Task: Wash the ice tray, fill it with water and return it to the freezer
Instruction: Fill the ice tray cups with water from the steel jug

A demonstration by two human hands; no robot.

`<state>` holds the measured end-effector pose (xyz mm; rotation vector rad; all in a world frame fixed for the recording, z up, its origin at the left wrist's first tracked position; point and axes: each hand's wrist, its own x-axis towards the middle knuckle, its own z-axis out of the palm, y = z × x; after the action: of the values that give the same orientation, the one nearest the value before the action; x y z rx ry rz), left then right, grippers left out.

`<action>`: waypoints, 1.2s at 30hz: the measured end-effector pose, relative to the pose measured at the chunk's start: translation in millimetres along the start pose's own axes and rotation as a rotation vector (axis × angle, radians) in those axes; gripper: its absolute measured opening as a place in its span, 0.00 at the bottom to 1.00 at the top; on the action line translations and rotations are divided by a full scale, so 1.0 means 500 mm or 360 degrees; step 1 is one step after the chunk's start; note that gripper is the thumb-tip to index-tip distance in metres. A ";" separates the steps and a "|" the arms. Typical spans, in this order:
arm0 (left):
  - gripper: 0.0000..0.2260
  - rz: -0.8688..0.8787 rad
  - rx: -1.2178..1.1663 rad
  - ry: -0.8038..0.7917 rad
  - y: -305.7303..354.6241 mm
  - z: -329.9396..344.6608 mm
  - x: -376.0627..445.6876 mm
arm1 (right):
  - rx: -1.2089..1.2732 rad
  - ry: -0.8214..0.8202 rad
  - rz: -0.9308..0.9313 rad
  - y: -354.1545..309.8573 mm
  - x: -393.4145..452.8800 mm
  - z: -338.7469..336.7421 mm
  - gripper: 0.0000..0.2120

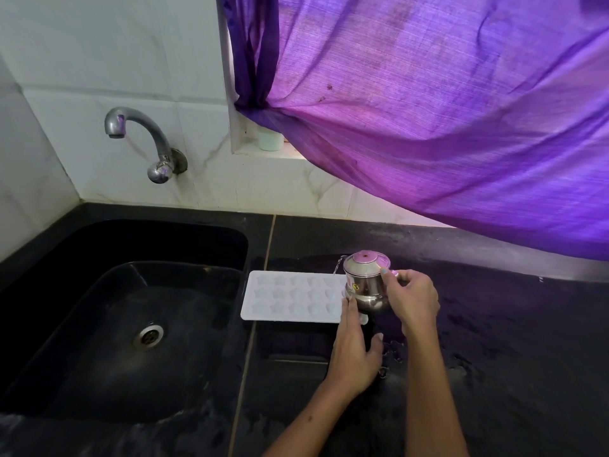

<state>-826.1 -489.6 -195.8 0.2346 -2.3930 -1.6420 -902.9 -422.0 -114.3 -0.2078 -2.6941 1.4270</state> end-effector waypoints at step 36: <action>0.43 -0.0227 -0.0138 0.0085 0.013 -0.029 0.000 | -0.0220 -0.0053 -0.0297 -0.043 -0.013 0.026 0.10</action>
<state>-822.2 -500.2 -184.6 0.4374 -2.3074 -1.7723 -899.7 -445.4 -104.0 0.0582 -2.7557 1.2052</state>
